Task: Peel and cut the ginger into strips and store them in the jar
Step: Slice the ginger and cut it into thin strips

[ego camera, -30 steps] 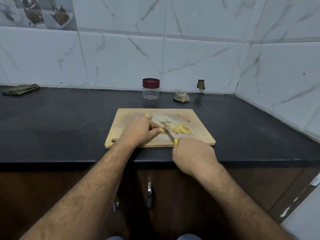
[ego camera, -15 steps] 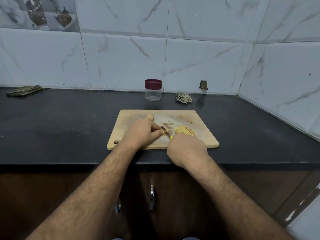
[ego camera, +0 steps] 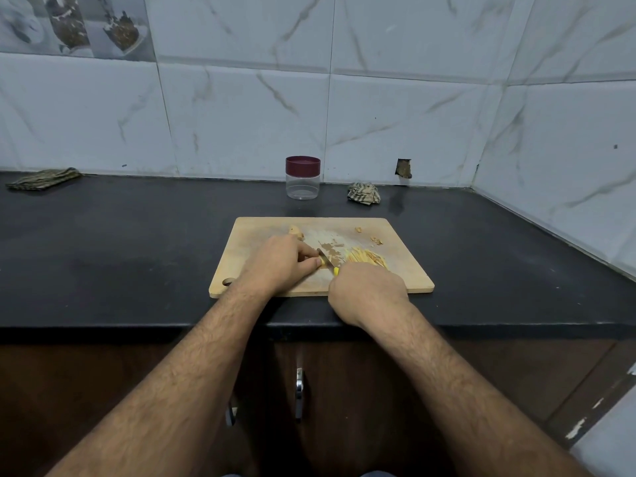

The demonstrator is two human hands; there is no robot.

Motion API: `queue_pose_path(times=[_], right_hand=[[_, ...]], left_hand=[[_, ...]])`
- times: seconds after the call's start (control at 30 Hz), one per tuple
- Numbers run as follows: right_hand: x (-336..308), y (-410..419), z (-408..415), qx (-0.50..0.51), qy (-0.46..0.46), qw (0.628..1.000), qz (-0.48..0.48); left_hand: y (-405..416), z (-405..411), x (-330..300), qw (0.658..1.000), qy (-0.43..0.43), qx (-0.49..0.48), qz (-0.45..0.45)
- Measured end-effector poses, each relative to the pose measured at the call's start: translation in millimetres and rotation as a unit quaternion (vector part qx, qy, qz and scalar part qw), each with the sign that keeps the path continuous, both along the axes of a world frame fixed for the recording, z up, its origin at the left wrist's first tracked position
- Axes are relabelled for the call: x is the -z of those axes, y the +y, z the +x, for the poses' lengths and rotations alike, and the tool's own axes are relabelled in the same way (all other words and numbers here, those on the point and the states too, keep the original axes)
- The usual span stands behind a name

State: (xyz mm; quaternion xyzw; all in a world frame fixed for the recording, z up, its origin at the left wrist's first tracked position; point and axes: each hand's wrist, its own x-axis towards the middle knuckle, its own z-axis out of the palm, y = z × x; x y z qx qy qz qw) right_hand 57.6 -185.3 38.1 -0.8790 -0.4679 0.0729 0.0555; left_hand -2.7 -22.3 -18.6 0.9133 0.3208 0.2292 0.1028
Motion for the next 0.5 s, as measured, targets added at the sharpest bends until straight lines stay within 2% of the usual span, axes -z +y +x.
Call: queue_pose_path(times=[0.37, 0.5], right_hand=[[4, -11, -3, 0.004, 0.006, 0.999, -0.040], [12, -26, -2, 0.008, 0.001, 1.000, -0.026]], left_hand=[[-2, -1, -1, 1.000, -0.009, -0.003, -0.007], [-2, -1, -1, 1.000, -0.009, -0.005, -0.013]])
